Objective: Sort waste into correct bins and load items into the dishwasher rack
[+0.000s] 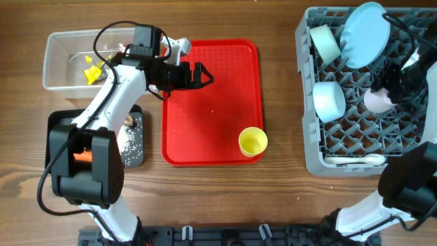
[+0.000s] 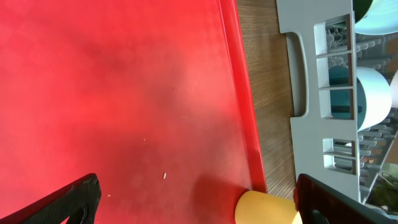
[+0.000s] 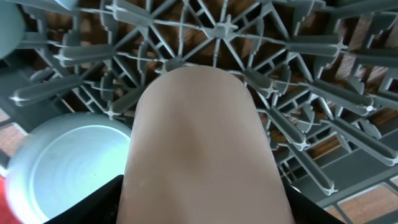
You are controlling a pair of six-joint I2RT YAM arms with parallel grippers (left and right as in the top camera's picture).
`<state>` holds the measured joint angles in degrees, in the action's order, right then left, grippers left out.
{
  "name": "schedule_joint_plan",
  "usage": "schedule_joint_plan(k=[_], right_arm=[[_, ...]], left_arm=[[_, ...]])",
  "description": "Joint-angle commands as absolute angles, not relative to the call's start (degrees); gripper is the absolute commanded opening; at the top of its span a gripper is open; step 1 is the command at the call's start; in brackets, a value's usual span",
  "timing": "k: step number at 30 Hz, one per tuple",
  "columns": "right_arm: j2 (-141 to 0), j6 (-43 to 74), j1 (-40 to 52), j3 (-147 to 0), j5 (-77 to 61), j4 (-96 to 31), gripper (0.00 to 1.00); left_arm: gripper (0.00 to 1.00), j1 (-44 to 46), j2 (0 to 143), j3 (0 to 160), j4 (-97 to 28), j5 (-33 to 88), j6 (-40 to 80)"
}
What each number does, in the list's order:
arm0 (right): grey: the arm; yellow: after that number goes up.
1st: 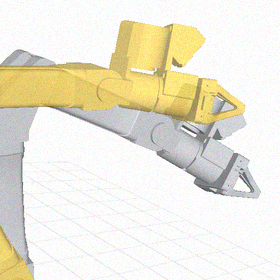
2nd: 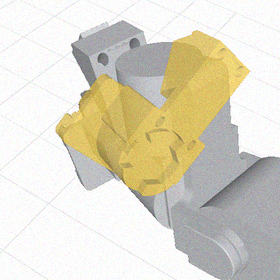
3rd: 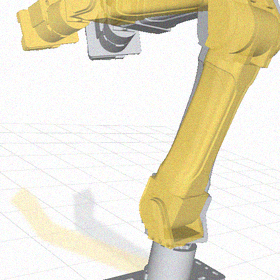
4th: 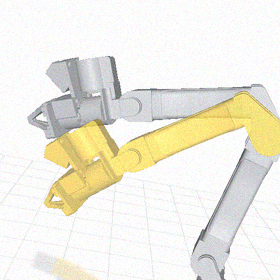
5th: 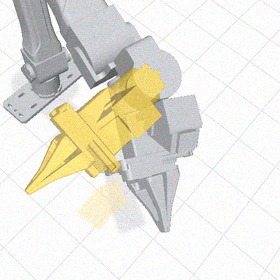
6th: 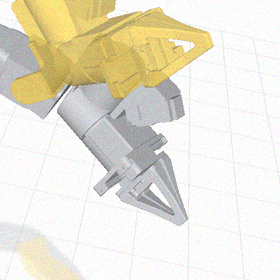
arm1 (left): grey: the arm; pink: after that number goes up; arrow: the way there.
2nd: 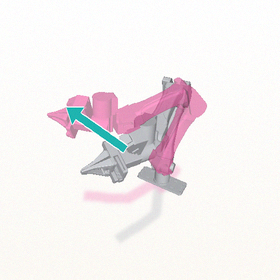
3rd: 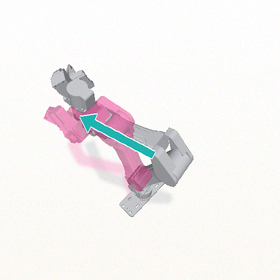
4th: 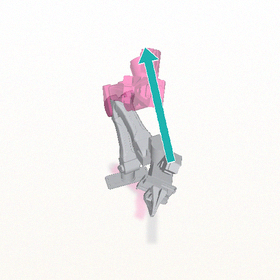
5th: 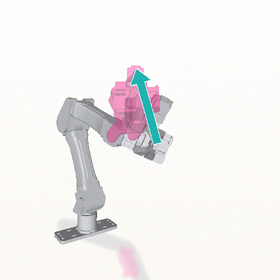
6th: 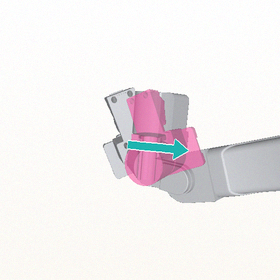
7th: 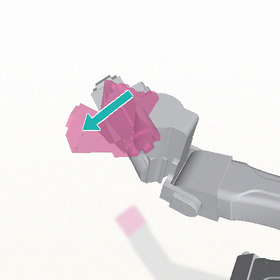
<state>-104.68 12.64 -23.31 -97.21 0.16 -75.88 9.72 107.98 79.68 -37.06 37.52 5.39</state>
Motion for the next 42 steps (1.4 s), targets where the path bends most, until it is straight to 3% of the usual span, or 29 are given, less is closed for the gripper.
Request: schedule_joint_plan(k=[1, 17, 19, 20, 23, 35, 42], right_arm=[[-106.2, 13.5, -23.4, -97.8, 3.4, -76.7, 0.53], [-106.5, 14.4, -23.4, -88.6, 2.5, -69.9, 0.52], [-106.5, 14.4, -23.4, -88.6, 2.5, -69.6, 0.62], [-106.5, 14.4, -23.4, -88.5, 2.5, -69.6, 0.72], [-106.5, 14.4, -23.4, -88.5, 2.5, -69.6, 0.84], [-105.4, 12.8, -23.4, -92.2, -4.2, -71.7, 0.88], [-91.4, 9.7, -20.6, -94.9, -17.7, -71.4, 0.9]], left_arm=[[1.0, 9.9, 106.5, 80.2, -36.9, 37.4, 4.9], [1.0, 9.9, 106.5, 80.2, -36.9, 37.4, 4.9], [1.0, 9.9, 106.5, 80.2, -36.9, 37.4, 4.9], [1.0, 9.9, 106.5, 80.2, -36.9, 37.4, 4.9], [1.0, 9.9, 106.5, 80.2, -36.9, 37.4, 4.9], [1.0, 9.9, 106.5, 80.2, -36.9, 37.4, 4.9], [1.0, 9.9, 106.5, 80.2, -36.9, 37.4, 4.9]])
